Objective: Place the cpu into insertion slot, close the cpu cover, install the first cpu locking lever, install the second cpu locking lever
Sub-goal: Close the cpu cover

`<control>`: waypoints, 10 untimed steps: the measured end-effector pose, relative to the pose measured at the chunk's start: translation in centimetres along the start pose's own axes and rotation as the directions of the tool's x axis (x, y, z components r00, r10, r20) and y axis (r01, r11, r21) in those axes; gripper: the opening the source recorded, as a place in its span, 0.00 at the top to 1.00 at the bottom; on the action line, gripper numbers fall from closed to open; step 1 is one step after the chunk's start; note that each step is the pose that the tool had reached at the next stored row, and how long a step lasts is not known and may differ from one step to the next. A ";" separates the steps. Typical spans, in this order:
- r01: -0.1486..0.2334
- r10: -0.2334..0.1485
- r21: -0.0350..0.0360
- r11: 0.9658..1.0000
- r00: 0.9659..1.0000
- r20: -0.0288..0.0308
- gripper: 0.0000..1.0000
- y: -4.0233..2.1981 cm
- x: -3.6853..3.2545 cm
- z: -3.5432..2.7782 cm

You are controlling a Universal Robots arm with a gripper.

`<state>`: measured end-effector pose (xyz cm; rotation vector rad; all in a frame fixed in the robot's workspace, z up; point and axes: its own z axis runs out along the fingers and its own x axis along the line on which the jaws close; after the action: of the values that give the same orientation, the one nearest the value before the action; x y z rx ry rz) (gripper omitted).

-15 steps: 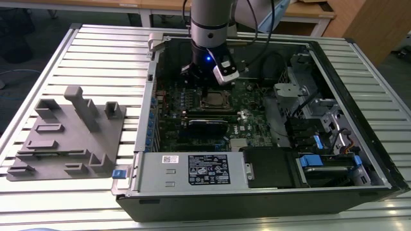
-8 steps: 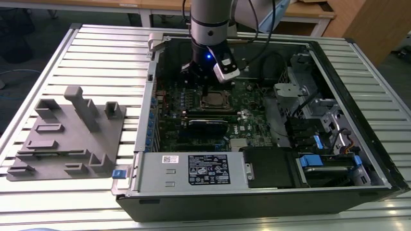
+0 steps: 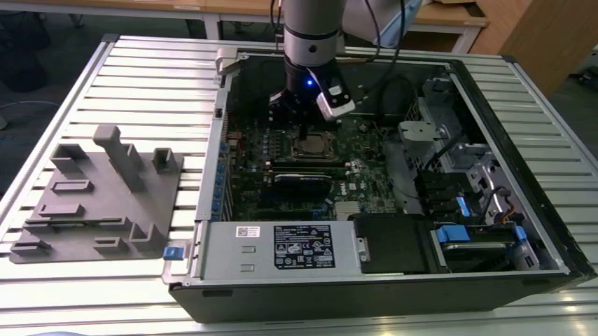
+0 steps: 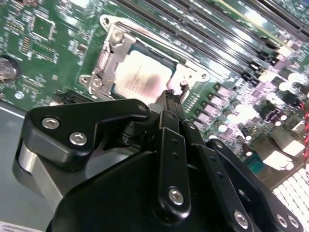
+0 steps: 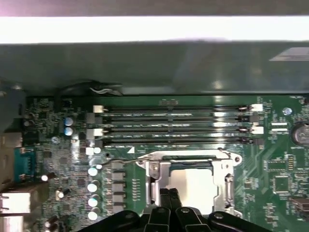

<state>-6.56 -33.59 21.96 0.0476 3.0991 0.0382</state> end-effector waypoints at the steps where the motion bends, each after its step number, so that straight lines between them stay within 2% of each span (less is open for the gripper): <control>1: 0.000 0.000 0.000 1.000 1.000 0.000 0.89 0.01 -0.21 0.01; 5: 0.000 0.000 0.000 1.000 1.000 0.000 0.89 0.03 -1.00 0.06; 10: 0.000 0.000 0.000 1.000 1.000 0.000 0.89 0.05 -1.65 0.09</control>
<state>-4.91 -33.59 21.94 0.0476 3.0991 0.0383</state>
